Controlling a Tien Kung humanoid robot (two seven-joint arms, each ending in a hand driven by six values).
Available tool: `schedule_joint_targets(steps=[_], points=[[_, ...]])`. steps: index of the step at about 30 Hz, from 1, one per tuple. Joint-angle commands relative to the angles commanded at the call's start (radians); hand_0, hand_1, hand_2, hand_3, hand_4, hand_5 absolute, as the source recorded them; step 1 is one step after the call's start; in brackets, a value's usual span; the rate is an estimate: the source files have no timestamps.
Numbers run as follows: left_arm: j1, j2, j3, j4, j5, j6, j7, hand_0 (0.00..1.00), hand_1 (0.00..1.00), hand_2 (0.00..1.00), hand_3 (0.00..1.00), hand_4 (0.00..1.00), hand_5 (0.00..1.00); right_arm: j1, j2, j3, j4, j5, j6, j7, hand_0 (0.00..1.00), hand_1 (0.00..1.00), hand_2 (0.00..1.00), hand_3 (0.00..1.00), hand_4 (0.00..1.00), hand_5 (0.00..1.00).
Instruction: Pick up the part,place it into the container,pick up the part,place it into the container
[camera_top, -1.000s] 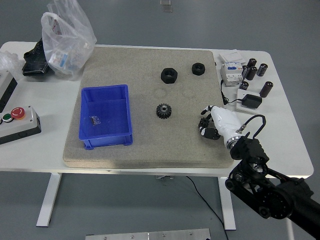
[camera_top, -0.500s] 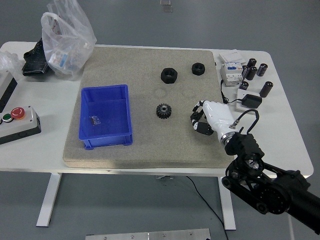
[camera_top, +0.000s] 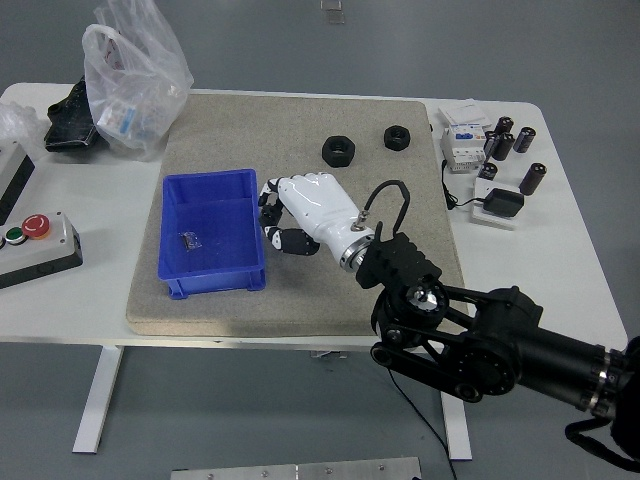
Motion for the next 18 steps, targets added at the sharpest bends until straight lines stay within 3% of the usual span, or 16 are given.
schedule_joint_targets(steps=[1,6,7,12,13,18], points=[[0.0,0.0,-0.001,0.0,0.001,0.0,0.001,0.665,0.506,0.528,0.628,0.625,0.237,0.015,0.009,-0.01,0.001,-0.003,0.003,-0.002,0.246,0.458,0.341,0.534,0.324,0.034],[0.0,0.002,-0.003,0.0,0.002,0.0,0.003,0.665,0.506,0.528,0.628,0.625,0.237,0.057,0.038,-0.045,0.003,-0.03,0.027,-0.017,0.246,0.458,0.341,0.534,0.324,0.034],[-0.001,0.002,-0.002,0.0,0.002,0.0,0.003,0.665,0.506,0.529,0.628,0.626,0.238,0.061,0.042,-0.051,0.003,-0.035,0.038,-0.024,0.264,0.549,0.638,0.678,0.39,0.169],[-0.005,0.002,0.0,0.0,0.0,-0.001,0.002,0.665,0.506,0.529,0.628,0.626,0.238,0.074,0.056,-0.08,-0.005,-0.046,0.082,-0.049,0.264,0.549,0.638,0.678,0.39,0.169],[-0.005,0.002,0.001,0.0,0.0,-0.001,0.002,0.665,0.507,0.528,0.628,0.627,0.239,0.074,0.057,-0.084,-0.007,-0.045,0.089,-0.053,0.312,0.659,0.901,0.942,0.61,0.165],[-0.005,0.003,-0.001,0.0,0.002,-0.001,0.003,0.665,0.507,0.528,0.628,0.627,0.239,0.071,0.061,-0.096,-0.012,-0.028,0.116,-0.067,0.312,0.659,0.901,0.942,0.61,0.165]])
